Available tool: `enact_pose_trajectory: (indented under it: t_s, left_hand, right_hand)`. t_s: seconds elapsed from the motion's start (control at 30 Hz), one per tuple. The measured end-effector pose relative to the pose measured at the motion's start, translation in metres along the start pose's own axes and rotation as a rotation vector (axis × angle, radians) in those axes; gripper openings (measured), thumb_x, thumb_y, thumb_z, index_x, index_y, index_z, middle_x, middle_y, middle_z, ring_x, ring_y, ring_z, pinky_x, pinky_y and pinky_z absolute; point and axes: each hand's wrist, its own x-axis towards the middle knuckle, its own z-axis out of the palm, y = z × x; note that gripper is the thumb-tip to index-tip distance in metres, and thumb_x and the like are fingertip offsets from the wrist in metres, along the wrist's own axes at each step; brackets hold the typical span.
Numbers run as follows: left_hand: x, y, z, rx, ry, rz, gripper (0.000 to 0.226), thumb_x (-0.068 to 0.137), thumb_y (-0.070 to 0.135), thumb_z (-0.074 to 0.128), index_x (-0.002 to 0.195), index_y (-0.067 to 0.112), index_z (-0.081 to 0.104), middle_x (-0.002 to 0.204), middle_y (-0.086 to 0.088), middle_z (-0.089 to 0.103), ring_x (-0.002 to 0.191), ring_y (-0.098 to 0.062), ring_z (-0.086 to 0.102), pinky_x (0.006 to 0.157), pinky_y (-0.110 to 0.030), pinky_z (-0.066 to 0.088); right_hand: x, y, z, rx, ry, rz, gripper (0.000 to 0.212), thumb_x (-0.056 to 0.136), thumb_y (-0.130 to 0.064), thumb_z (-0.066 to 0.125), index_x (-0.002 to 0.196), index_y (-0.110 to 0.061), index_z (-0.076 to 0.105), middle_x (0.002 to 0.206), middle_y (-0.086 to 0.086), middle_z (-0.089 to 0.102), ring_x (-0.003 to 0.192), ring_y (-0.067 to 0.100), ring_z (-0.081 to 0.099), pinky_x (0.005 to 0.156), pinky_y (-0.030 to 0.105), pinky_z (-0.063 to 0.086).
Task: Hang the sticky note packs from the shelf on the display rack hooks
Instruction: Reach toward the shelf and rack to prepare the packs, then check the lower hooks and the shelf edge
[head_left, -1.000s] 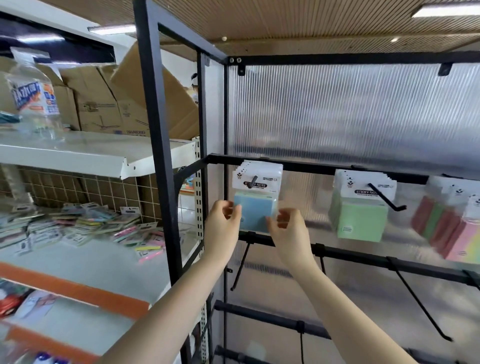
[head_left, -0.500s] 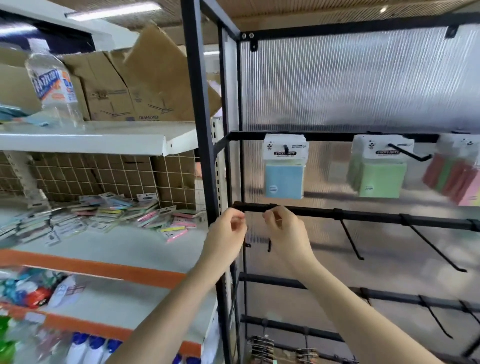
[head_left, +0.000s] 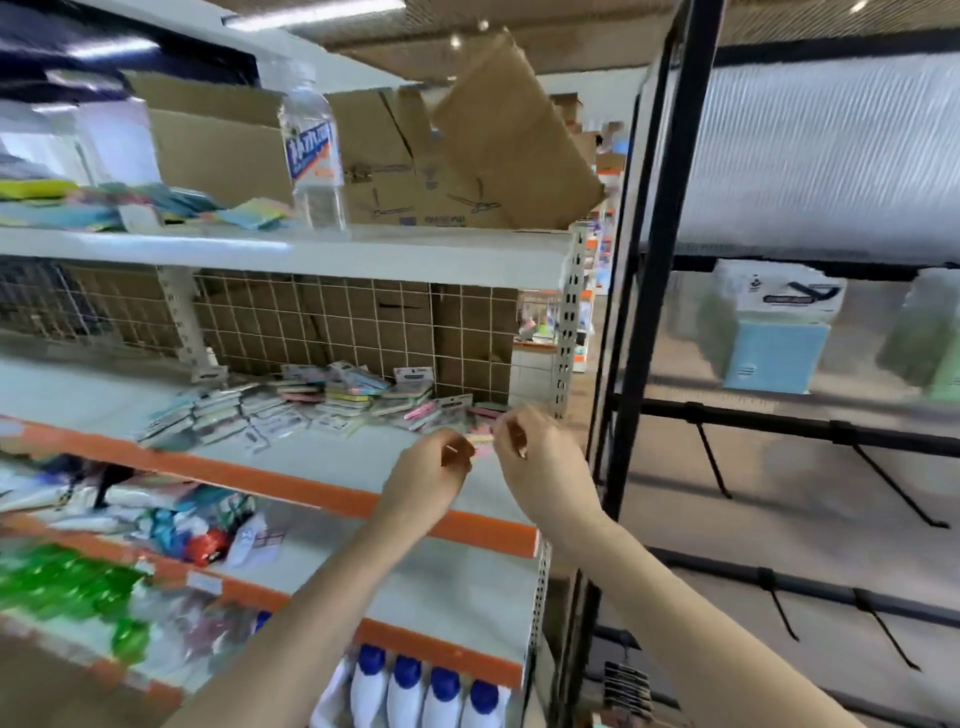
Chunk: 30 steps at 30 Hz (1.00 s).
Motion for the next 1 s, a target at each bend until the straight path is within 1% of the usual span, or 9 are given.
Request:
enact_pose_trajectory:
  t_s: [0.13, 0.2, 0.3, 0.4, 0.53, 0.63, 0.77, 0.87, 1.0]
  left_hand:
    - [0.007, -0.042, -0.032, 0.091, 0.018, -0.074, 0.016, 0.092, 0.016, 0.048, 0.09, 0.025, 0.061, 0.084, 0.004, 0.067, 0.071, -0.011, 0.061, 0.06, -0.025, 0.043]
    - [0.012, -0.058, -0.044, 0.104, 0.031, -0.095, 0.016, 0.093, 0.015, 0.049, 0.095, 0.021, 0.063, 0.09, 0.003, 0.067, 0.076, -0.012, 0.059, 0.062, -0.023, 0.041]
    - [0.021, -0.078, -0.057, 0.112, 0.041, -0.116, 0.016, 0.093, 0.015, 0.05, 0.099, 0.018, 0.064, 0.096, 0.001, 0.068, 0.082, -0.015, 0.062, 0.072, -0.03, 0.05]
    - [0.031, -0.097, -0.062, 0.099, 0.045, -0.154, 0.018, 0.093, 0.014, 0.048, 0.1, 0.019, 0.064, 0.098, 0.002, 0.067, 0.088, -0.017, 0.063, 0.08, -0.034, 0.052]
    - [0.051, -0.121, -0.059, 0.096, 0.047, -0.168, 0.02, 0.093, 0.013, 0.048, 0.102, 0.017, 0.065, 0.104, 0.002, 0.067, 0.093, -0.015, 0.061, 0.082, -0.029, 0.05]
    - [0.076, -0.136, -0.057, 0.106, 0.039, -0.184, 0.02, 0.093, 0.014, 0.048, 0.102, 0.017, 0.065, 0.104, 0.001, 0.067, 0.094, -0.017, 0.062, 0.085, -0.032, 0.05]
    - [0.119, -0.151, -0.053, 0.134, -0.016, -0.185, 0.02, 0.094, 0.016, 0.046, 0.105, 0.018, 0.063, 0.096, -0.002, 0.064, 0.088, -0.026, 0.062, 0.077, -0.035, 0.05]
    - [0.155, -0.157, -0.046, 0.158, -0.041, -0.164, 0.021, 0.096, 0.017, 0.045, 0.108, 0.016, 0.062, 0.092, -0.005, 0.063, 0.086, -0.029, 0.062, 0.068, -0.032, 0.044]
    - [0.199, -0.165, -0.03, 0.228, -0.058, -0.113, 0.021, 0.096, 0.017, 0.046, 0.109, 0.016, 0.062, 0.1, -0.002, 0.066, 0.091, -0.02, 0.061, 0.074, -0.031, 0.048]
  right_hand:
    - [0.014, -0.015, 0.05, -0.03, -0.111, 0.028, 0.018, 0.095, -0.024, 0.049, 0.089, -0.011, 0.058, 0.086, 0.003, 0.06, 0.079, 0.022, 0.054, 0.063, 0.032, 0.038]
    - [0.021, -0.019, 0.072, -0.031, -0.171, 0.053, 0.019, 0.095, -0.025, 0.047, 0.081, -0.013, 0.051, 0.077, 0.003, 0.055, 0.074, 0.025, 0.052, 0.06, 0.031, 0.035]
    - [0.033, -0.02, 0.1, -0.086, -0.213, 0.067, 0.018, 0.096, -0.027, 0.047, 0.083, -0.015, 0.051, 0.075, 0.001, 0.051, 0.07, 0.023, 0.047, 0.061, 0.028, 0.031]
    - [0.048, -0.014, 0.125, -0.113, -0.294, 0.1, 0.018, 0.096, -0.029, 0.043, 0.091, -0.016, 0.054, 0.085, 0.003, 0.058, 0.076, 0.024, 0.051, 0.064, 0.028, 0.035]
    - [0.075, 0.0, 0.156, -0.189, -0.343, 0.134, 0.017, 0.097, -0.03, 0.041, 0.085, -0.018, 0.046, 0.081, 0.002, 0.053, 0.075, 0.024, 0.05, 0.062, 0.029, 0.035]
    - [0.101, 0.015, 0.176, -0.21, -0.346, 0.165, 0.016, 0.096, -0.028, 0.041, 0.089, -0.015, 0.047, 0.087, 0.006, 0.055, 0.076, 0.026, 0.049, 0.062, 0.029, 0.034]
    - [0.135, 0.038, 0.198, -0.239, -0.339, 0.194, 0.022, 0.095, -0.026, 0.04, 0.102, -0.013, 0.055, 0.098, 0.009, 0.066, 0.09, 0.032, 0.061, 0.065, 0.031, 0.039]
    - [0.157, 0.059, 0.211, -0.269, -0.383, 0.236, 0.021, 0.094, -0.025, 0.041, 0.104, -0.014, 0.056, 0.099, 0.01, 0.067, 0.09, 0.031, 0.062, 0.066, 0.031, 0.041]
    - [0.184, 0.084, 0.218, -0.376, -0.438, 0.237, 0.025, 0.092, -0.016, 0.04, 0.109, -0.01, 0.058, 0.108, 0.011, 0.062, 0.096, 0.031, 0.062, 0.074, 0.037, 0.052]
